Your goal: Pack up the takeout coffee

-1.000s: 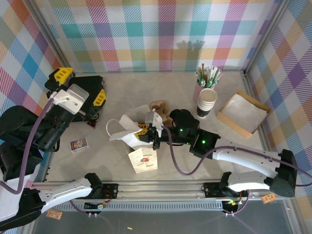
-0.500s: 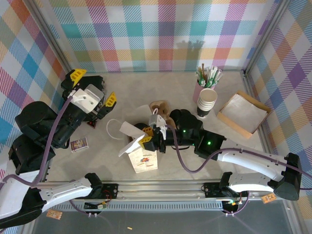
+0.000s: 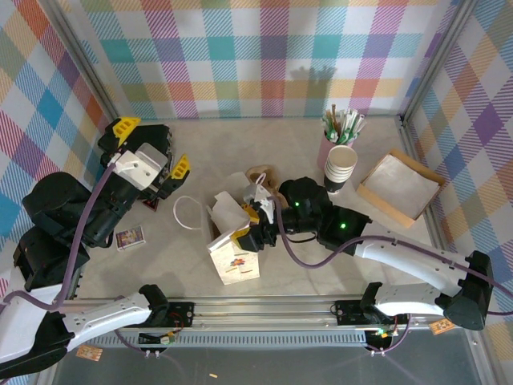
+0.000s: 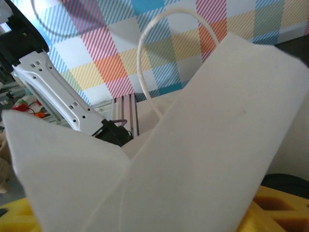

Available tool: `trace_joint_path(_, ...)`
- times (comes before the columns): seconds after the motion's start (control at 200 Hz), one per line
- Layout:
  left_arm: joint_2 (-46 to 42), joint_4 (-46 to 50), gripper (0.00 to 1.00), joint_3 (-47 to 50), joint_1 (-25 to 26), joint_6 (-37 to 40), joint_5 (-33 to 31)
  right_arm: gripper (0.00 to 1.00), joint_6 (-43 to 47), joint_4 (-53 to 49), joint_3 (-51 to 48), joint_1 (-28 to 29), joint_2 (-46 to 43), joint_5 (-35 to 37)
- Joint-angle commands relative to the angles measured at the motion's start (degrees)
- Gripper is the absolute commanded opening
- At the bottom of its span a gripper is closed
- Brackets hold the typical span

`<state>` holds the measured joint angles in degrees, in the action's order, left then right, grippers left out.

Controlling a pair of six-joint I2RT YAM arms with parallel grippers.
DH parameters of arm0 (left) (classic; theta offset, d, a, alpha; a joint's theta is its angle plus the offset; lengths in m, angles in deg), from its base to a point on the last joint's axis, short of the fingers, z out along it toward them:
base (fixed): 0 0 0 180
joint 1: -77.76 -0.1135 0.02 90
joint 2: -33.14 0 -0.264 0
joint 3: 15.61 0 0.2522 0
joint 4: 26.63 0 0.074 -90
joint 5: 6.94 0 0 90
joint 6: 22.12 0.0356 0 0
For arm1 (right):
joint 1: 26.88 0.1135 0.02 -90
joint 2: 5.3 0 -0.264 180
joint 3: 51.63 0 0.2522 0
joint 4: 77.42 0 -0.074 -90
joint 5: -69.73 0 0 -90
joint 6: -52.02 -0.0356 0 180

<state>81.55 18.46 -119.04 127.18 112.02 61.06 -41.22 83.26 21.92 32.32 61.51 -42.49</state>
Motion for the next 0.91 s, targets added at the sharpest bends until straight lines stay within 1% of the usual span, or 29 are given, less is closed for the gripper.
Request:
trace_joint_path(0.0,-0.46,-1.27,0.96,0.93,0.58,-0.55,0.04,0.74,5.39,-6.84,4.55,-0.36,-1.29,-2.08)
trace_joint_path(0.075,-0.38,-1.7,0.96,1.79,0.59,-0.39,0.41,0.74,8.36,-9.26,6.53,-0.4,-1.11,-1.32)
trace_joint_path(0.1,-0.34,-1.94,0.96,2.07,0.57,-0.24,0.46,0.72,9.35,-9.83,7.1,-0.42,-0.82,-1.17)
trace_joint_path(0.135,-0.22,-2.04,0.96,2.25,0.59,0.01,0.65,0.67,10.74,-10.59,7.83,-0.62,-0.24,-1.48)
trace_joint_path(0.2,0.18,-2.22,0.97,2.39,0.58,0.07,1.13,0.56,12.21,-13.85,9.91,-0.97,1.47,-3.1)
trace_joint_path(0.29,0.36,-2.11,0.97,2.6,0.58,-0.23,1.55,0.43,13.97,-19.96,12.35,-1.53,3.2,-4.73)
trace_joint_path(0.335,0.36,-2.15,0.97,2.93,0.62,-0.29,1.55,0.32,14.87,-22.42,13.04,-1.63,3.33,-4.7)
trace_joint_path(0.395,0.3,-2.3,0.97,3.33,0.58,-0.28,1.41,0.14,15.87,-24.5,13.59,-1.65,3.13,-3.15)
trace_joint_path(0.42,0.22,-2.52,0.97,3.59,0.55,-0.36,1.18,0.09,15.9,-24.92,13.8,-1.64,2.99,-1.82)
trace_joint_path(0.435,0.27,-2.77,0.97,3.74,0.58,-0.37,1.09,0.08,15.97,-25.13,13.86,-1.75,2.95,-1.07)
trace_joint_path(0.485,0.12,-3.42,0.97,4.29,0.58,-0.36,0.79,0.08,16.35,-26.11,14.36,-2.1,2.94,0.38)
trace_joint_path(0.545,0.0,-3.91,0.97,4.81,0.62,-0.28,0.52,0.08,17.26,-28.87,15.82,-3.03,3.65,-0.64)
trace_joint_path(0.605,-0.11,-3.93,0.97,5.19,0.55,-0.28,0.3,0.15,18.64,-32.19,17.64,-3.75,5.36,-1.77)
trace_joint_path(0.69,-0.33,-3.82,0.97,5.97,0.53,-0.32,0.07,0.18,20.78,-35.81,20.48,-3.96,8.39,-2.29)
trace_joint_path(0.76,-0.58,-3.89,0.98,6.56,0.54,-0.73,0.07,0.27,22.24,-37.44,22.61,-3.9,10.58,-3.51)
trace_joint_path(0.8,-0.68,-4.14,0.97,6.7,0.58,-1.11,0.24,0.36,22.71,-38.41,24.02,-3.91,11.72,-4.4)
trace_joint_path(0.82,-0.76,-4.24,0.97,6.83,0.51,-1.3,0.28,0.44,22.97,-38.81,24.8,-3.9,12.22,-4.79)
trace_joint_path(0.835,-0.79,-4.47,0.98,6.87,0.63,-1.42,0.28,0.47,23.2,-39.13,25.37,-3.91,12.55,-5.03)
trace_joint_path(0.9,-0.68,-4.89,0.97,6.72,0.59,-1.62,0.46,0.51,23.67,-39.85,27.29,-3.91,13.25,-5.58)
